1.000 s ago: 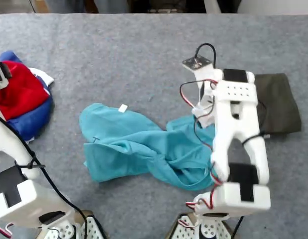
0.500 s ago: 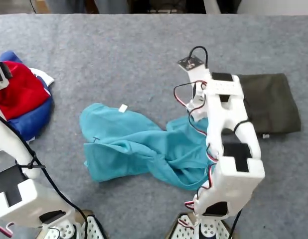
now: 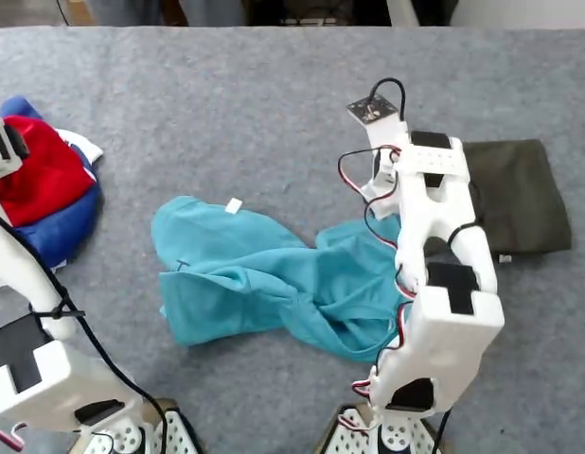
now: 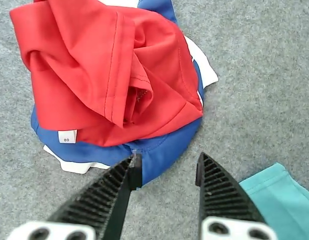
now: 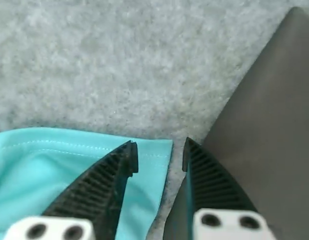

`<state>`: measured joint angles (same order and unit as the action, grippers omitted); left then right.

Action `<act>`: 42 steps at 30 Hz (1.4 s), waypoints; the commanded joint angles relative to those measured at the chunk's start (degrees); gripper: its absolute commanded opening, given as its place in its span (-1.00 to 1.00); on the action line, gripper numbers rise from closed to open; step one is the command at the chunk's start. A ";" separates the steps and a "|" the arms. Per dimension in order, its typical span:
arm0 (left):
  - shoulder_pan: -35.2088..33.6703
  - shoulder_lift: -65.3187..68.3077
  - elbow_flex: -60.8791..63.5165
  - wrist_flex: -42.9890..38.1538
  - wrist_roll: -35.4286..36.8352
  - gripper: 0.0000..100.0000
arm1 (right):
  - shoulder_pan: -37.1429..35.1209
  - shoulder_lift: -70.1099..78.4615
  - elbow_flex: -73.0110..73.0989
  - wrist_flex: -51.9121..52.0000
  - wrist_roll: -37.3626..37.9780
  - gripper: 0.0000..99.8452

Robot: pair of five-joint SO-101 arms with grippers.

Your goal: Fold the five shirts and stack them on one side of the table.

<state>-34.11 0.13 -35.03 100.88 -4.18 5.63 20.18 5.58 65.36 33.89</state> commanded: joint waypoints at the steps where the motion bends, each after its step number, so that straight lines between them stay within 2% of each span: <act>1: 0.40 -2.37 -0.13 -0.18 0.18 -0.61 | 1.14 1.54 -3.65 -0.79 -0.26 -0.67; 13: 0.40 -2.37 -0.13 -0.18 0.18 -0.61 | 1.14 6.55 -6.11 -0.26 -0.35 -0.67; 28: 0.04 -2.37 -0.13 -0.18 0.18 -0.61 | 0.88 6.02 -10.33 8.62 -0.70 -0.67; 37: -0.04 -2.37 -0.13 -0.18 0.18 -0.61 | 0.79 6.37 -9.89 8.44 -5.36 -0.67; 42: -0.04 -2.37 -0.13 -0.18 0.18 -0.61 | 0.97 6.55 -9.80 8.18 -5.54 -0.67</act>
<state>-34.11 0.13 -35.03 100.88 -4.18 5.71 27.03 -1.98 73.71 28.88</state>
